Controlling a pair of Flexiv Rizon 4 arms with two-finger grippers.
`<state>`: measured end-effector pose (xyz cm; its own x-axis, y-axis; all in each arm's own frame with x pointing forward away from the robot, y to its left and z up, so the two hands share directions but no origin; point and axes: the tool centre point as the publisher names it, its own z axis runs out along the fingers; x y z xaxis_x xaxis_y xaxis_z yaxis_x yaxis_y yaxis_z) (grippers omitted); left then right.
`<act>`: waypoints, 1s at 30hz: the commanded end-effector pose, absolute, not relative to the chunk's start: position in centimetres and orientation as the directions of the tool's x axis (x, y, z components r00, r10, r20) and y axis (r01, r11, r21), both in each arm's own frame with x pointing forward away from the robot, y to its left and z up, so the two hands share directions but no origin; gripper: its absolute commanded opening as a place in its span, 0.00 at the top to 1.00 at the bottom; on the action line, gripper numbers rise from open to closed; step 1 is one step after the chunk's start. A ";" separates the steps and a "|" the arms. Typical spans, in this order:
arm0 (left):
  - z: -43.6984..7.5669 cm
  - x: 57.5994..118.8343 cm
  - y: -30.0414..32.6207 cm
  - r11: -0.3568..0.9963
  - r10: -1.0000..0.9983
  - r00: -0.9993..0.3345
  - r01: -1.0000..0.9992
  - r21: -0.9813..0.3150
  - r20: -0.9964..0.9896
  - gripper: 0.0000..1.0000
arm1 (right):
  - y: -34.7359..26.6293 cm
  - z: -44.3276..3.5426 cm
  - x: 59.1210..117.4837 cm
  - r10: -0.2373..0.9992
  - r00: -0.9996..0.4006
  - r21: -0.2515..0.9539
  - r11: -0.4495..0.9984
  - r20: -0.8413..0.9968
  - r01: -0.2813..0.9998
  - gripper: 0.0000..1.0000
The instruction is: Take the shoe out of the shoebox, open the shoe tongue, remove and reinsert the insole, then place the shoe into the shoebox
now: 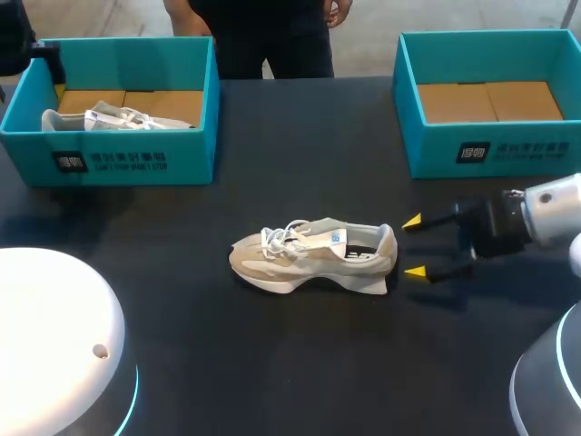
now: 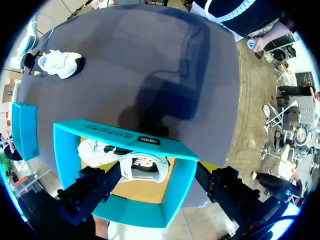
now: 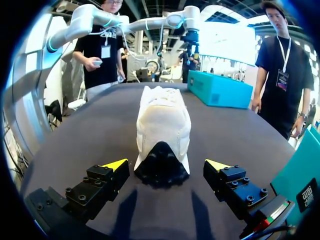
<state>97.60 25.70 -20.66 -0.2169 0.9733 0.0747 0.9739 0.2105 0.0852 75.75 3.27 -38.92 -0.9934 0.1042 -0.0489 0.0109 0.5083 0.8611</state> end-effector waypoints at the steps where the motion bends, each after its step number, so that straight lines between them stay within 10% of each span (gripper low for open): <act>1: -20.7 97.5 25.7 0.210 0.973 -0.216 0.974 0.087 0.076 0.00 | 5.1 -40.2 76.4 0.098 -0.994 0.862 0.507 -0.041 0.014 0.00; 30: -20.7 97.5 25.7 0.210 0.973 -0.216 0.974 0.087 0.076 0.00 | 9.6 -41.9 76.6 0.095 -0.995 0.889 0.456 -0.012 0.033 0.00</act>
